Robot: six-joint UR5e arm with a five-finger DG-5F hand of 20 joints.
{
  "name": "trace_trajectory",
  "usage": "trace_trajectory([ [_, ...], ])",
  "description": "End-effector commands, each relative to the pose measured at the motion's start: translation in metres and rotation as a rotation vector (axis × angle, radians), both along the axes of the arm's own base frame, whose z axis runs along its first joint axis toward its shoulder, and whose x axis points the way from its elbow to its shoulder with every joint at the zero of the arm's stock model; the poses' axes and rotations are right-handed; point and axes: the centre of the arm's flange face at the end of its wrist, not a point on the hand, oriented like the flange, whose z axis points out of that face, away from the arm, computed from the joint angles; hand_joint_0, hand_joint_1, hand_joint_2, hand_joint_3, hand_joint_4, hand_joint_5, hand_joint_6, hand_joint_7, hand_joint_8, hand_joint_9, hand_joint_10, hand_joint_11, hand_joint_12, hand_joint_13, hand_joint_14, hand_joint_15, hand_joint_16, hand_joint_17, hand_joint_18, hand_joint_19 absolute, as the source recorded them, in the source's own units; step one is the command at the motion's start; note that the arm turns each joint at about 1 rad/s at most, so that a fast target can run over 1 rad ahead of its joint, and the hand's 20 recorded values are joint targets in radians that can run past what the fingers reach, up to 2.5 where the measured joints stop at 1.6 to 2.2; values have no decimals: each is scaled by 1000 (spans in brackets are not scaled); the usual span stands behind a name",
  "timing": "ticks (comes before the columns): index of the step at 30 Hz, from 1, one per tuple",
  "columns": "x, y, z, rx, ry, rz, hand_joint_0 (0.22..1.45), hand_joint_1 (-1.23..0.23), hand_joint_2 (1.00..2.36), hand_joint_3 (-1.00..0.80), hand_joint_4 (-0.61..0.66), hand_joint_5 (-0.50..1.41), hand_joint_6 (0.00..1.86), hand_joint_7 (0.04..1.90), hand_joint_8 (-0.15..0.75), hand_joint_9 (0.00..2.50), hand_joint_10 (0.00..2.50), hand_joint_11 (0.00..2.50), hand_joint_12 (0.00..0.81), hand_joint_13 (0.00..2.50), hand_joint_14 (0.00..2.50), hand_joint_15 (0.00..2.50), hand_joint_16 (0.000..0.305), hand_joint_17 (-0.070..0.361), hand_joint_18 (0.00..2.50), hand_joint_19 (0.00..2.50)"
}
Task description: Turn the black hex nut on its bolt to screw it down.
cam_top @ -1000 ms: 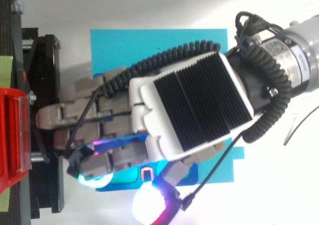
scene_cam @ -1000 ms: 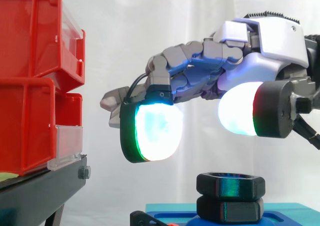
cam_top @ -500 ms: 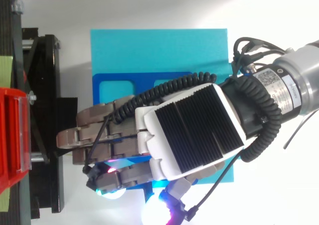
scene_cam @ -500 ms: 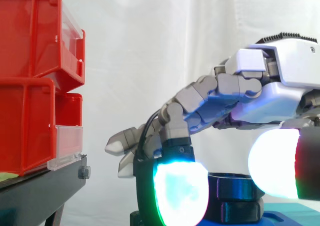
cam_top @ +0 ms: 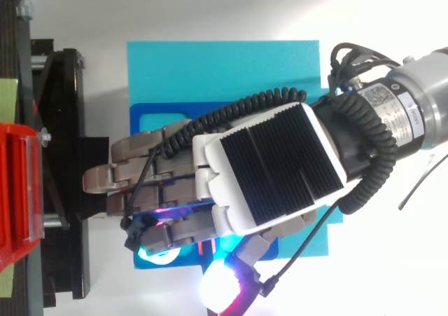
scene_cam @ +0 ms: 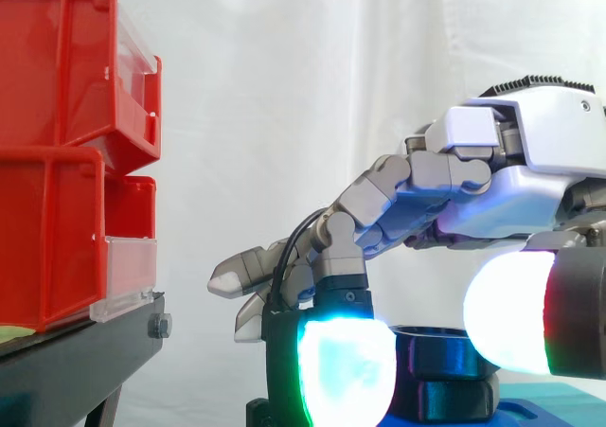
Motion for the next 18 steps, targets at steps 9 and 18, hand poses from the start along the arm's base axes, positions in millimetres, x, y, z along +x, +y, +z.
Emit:
trace_trajectory([
  [9, 1, -1, 4, -6, -6, 10, 517, -449, 1000, -500, 270, -197, 843, 707, 325, 468, 6, 246, 351, 276, 0, 0, 50, 113, 277, 191],
  [18, -4, -10, 4, -40, 18, 8, 516, -451, 1000, -500, 283, -203, 848, 694, 326, 465, 6, 256, 347, 289, 0, 0, 48, 108, 269, 183],
])
